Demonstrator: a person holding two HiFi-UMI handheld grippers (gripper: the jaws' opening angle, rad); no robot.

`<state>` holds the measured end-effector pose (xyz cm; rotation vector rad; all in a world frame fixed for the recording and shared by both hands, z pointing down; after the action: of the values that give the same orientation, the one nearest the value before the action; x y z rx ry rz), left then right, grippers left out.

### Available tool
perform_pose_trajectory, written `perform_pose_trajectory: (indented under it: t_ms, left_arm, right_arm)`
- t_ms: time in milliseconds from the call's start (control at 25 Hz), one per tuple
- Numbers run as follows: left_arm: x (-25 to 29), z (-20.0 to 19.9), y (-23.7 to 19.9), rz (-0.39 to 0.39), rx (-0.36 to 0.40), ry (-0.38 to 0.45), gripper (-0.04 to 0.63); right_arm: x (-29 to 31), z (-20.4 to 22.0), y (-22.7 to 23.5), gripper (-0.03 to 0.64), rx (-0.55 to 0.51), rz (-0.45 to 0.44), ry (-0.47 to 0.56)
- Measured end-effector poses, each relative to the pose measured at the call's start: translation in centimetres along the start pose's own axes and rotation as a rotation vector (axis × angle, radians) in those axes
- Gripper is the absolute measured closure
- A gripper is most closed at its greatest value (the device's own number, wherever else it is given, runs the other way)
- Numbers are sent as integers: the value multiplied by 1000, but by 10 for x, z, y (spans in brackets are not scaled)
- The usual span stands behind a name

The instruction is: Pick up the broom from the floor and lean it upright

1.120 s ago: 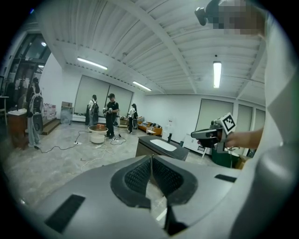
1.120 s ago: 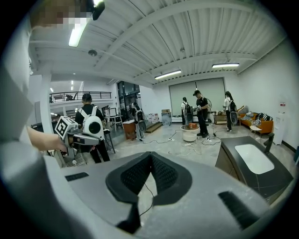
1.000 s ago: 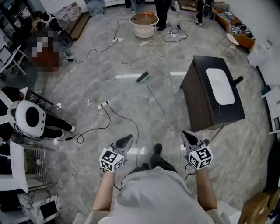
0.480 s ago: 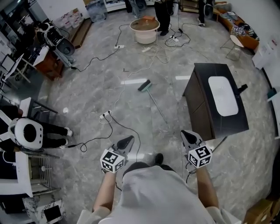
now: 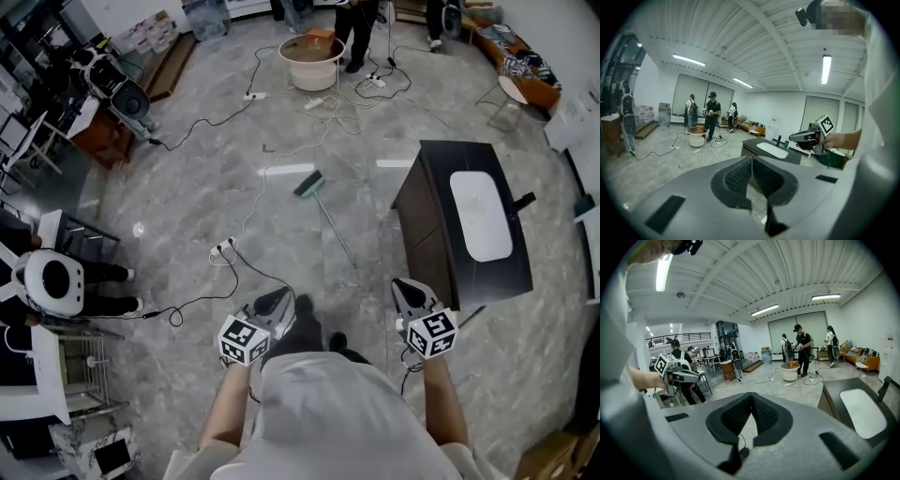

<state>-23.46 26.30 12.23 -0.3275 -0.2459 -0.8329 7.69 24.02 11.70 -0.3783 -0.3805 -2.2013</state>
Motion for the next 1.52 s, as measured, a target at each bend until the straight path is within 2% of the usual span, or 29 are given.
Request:
perform_pose_trajectory:
  t_ms: [200,560,960,1240,1520]
  left_arm:
    - [32,-12,-40,45,6,-9,584]
    - [114,-39,-137,168,42,-62,584]
    - [216,-33,-232,315,73,-159,584]
    - [295,-2,-279,427,106,-234,584]
    - [374,52,-294,525,221,-274,584]
  right_arm:
    - [33,-10,14,615,8,28,-22]
    - [115,-37,47,615,35,79,-71]
    - [213,-37,90,615,108,141,-145]
    - [273,-13,115,615,180,151,-182]
    - [309,47,148,615,222,183,-209]
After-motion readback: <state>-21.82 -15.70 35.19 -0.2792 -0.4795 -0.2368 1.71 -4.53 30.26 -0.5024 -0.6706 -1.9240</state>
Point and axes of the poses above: the fingertips, and each gripper's own axes: x forward along the fingers, y to its right, z out of its underside, the point moved 6 cm from there along -x, backward along the fingers
